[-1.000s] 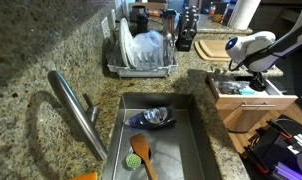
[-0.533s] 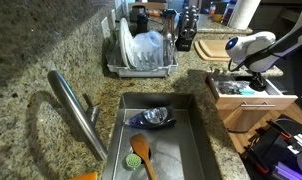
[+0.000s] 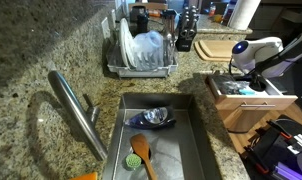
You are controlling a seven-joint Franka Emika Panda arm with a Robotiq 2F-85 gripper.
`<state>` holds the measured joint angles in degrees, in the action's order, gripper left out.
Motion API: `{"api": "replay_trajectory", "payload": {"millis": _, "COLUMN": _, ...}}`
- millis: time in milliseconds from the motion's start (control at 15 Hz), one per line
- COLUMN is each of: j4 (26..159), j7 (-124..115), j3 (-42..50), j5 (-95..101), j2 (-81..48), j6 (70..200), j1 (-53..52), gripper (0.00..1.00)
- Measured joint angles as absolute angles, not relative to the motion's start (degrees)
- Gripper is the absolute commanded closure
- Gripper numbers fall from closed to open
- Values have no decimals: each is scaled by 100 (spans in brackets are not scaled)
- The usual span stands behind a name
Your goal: Remove the can opener from the drawer
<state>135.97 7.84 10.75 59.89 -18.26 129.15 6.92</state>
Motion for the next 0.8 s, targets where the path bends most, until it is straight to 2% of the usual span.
{"api": "replay_trajectory", "payload": {"millis": 800, "j4": 14162, "j7": 1809, "j3": 419, "j5": 6050, "j2": -1800, "j6": 13152, "j1": 557, "gripper": 0}}
